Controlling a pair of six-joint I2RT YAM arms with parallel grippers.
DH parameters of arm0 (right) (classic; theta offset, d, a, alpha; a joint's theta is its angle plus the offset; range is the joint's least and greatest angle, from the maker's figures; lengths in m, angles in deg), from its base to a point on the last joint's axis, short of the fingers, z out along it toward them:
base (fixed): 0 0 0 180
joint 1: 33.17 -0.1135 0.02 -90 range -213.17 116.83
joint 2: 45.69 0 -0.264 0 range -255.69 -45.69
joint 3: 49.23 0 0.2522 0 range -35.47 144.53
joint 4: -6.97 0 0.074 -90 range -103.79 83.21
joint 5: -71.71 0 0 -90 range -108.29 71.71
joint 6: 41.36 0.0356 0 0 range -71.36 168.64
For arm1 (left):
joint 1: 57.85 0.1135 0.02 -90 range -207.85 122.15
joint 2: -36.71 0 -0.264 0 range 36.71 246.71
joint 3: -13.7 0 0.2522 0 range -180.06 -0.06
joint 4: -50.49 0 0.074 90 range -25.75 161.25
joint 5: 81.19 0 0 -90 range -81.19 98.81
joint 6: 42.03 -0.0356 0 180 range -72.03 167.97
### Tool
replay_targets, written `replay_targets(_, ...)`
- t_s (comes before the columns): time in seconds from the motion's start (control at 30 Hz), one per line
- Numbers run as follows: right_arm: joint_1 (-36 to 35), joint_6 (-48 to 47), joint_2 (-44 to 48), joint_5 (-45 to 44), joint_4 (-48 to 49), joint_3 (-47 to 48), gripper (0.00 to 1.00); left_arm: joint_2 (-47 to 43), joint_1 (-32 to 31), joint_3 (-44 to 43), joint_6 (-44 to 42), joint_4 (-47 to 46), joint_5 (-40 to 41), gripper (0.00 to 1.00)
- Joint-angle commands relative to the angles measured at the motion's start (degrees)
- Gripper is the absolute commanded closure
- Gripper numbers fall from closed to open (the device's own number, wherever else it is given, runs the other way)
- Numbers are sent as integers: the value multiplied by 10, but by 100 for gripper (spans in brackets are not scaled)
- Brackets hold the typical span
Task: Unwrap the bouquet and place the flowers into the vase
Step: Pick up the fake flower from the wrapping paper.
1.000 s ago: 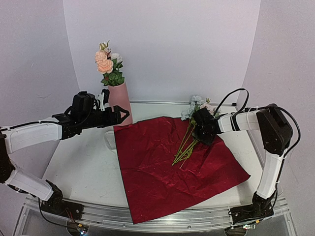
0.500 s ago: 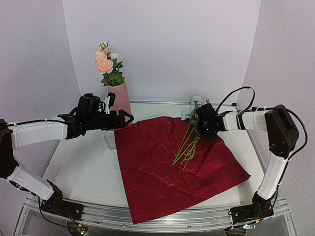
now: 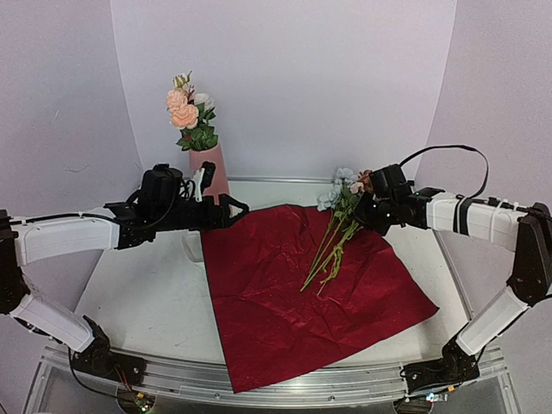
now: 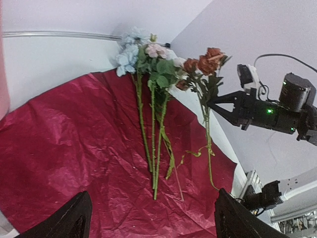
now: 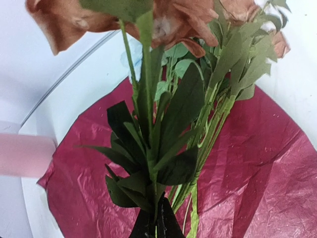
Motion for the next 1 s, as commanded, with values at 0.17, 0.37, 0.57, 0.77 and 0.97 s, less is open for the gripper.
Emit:
replay_targets(0.17,0,34,69,110,43,-135,96,79,-92,-83,4,-41,-25,13)
replay_targets(0.37,-1,31,77,77,73,-214,45,143,-120,-118,-5,-41,-27,13)
replay_targets(0.57,7,1,8,76,58,-158,26,175,-123,-148,-19,-41,-29,13)
replay_targets(0.77,9,24,-53,61,31,-112,30,160,-123,-148,-40,-41,-13,13)
replay_targets(0.97,8,54,-89,27,-21,-86,42,153,-123,-134,-56,-40,18,13)
